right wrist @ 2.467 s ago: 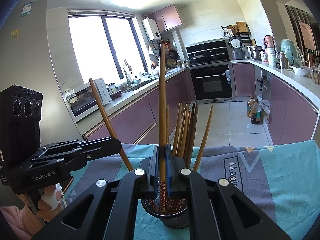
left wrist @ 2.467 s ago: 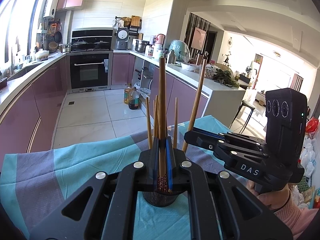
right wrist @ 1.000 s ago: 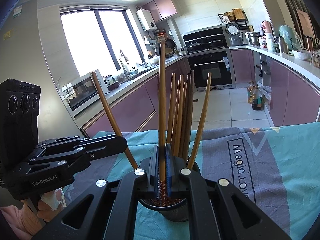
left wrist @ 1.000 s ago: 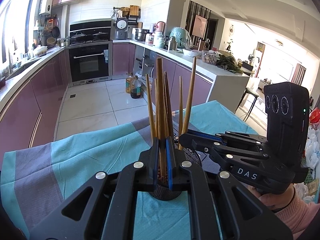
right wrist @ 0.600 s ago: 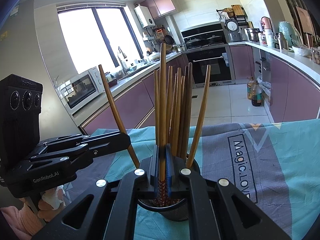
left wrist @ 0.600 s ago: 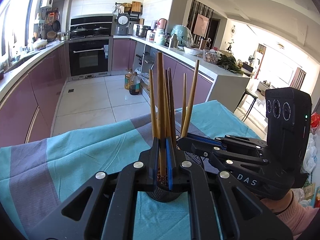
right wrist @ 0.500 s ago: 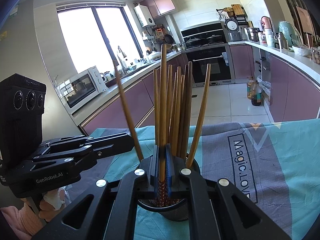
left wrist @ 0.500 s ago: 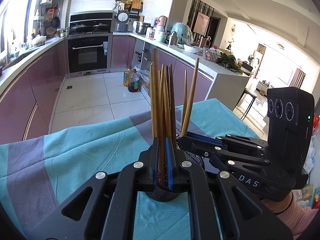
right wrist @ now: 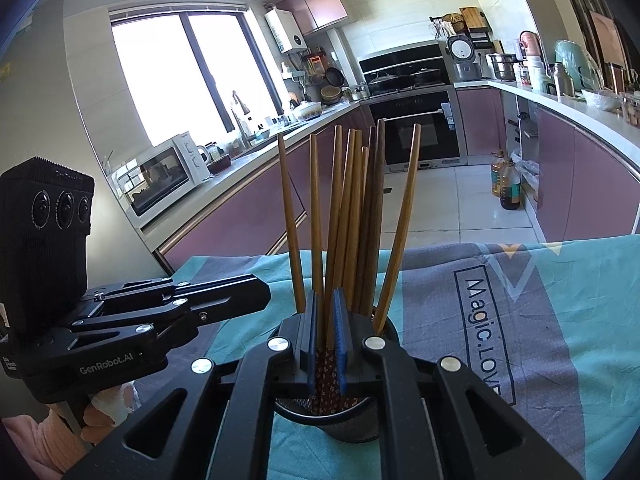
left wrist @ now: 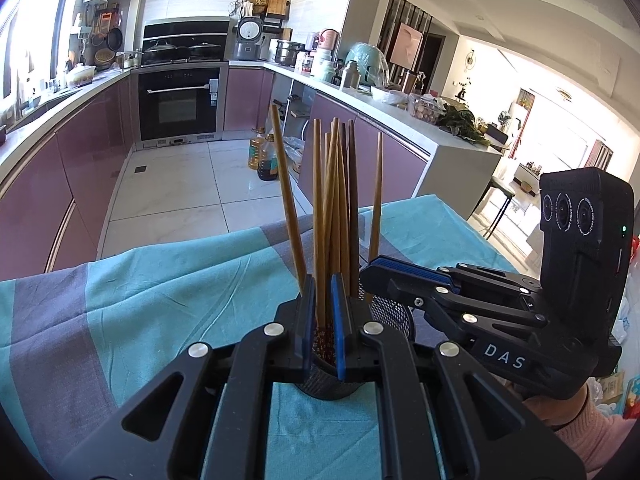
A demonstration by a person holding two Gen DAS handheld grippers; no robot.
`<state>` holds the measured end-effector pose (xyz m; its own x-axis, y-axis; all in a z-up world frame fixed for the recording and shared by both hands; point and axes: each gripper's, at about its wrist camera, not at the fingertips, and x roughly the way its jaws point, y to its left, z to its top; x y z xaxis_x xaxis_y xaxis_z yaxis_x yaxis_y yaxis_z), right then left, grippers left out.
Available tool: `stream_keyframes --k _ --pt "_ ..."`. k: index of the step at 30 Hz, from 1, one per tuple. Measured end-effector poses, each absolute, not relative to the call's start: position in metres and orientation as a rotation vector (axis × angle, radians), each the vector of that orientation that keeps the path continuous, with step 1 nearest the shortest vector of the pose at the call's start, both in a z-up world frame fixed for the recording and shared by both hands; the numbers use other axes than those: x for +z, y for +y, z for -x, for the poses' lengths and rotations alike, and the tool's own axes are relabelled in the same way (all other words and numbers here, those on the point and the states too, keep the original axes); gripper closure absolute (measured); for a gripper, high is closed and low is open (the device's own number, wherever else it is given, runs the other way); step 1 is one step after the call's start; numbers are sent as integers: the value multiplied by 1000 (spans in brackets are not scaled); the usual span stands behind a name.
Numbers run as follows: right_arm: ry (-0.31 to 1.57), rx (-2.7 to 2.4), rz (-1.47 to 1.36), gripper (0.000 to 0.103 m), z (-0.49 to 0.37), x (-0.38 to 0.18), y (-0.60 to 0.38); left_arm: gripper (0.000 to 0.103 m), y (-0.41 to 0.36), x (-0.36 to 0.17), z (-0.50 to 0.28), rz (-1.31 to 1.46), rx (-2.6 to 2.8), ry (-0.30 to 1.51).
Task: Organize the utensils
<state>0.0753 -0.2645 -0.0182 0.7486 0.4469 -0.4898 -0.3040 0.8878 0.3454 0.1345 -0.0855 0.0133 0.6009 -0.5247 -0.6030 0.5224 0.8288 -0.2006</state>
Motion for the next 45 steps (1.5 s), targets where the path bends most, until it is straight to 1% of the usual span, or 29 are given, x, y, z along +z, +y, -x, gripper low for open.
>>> stream_keyframes --k 1,3,4,5,6,7,8,9,10,11,12,13,14,15,16,17,30,38,45 --pt "593 413 -248 82 -74 -18 -264 92 -83 14 -134 6 -603 697" --pt "585 401 -234 71 -69 -17 -263 81 -77 13 -132 12 -586 686" --pt "581 397 -225 70 -67 -16 -263 77 -75 12 -127 14 -576 677" --pt "576 396 -217 69 -65 -16 -262 71 -70 13 -127 16 -560 667" --pt "573 392 -211 63 -63 -16 -262 66 -65 14 -127 19 -542 656" --pt "567 386 -204 55 -61 -15 -261 64 -61 14 -125 19 -527 645" --pt "561 382 -197 53 -58 -14 -261 58 -56 15 -123 17 -507 631" --pt "553 376 -186 48 -55 -14 -259 48 -49 15 -120 17 -478 611" --pt "547 370 -177 41 -53 -13 -258 43 -46 16 -117 16 -459 596" --pt "538 362 -163 37 -49 -13 -257 31 -41 16 -113 12 -437 573" --pt "529 354 -153 27 -48 -12 -256 20 -36 17 -109 5 -413 550" --pt "519 344 -138 19 -44 -11 -255 16 -34 18 -104 -1 -389 532" --pt "510 331 -121 16 -41 -11 -253 10 -30 18 -100 -7 -363 514" --pt "501 320 -106 10 -39 -11 -251 9 -25 17 -97 -13 -339 497" --pt "490 307 -92 6 -36 -11 -250 8 -22 17 -93 -15 -324 488" --pt "478 301 -80 6 -32 -12 -249 6 -19 17 -89 -16 -308 476" --pt "385 247 -62 6 -5 -16 -239 6 13 8 -37 -9 -149 378" --pt "298 206 -37 6 13 -12 -234 6 22 14 -12 3 -64 291" --pt "266 196 -19 6 21 -11 -226 6 28 14 1 27 -49 279"
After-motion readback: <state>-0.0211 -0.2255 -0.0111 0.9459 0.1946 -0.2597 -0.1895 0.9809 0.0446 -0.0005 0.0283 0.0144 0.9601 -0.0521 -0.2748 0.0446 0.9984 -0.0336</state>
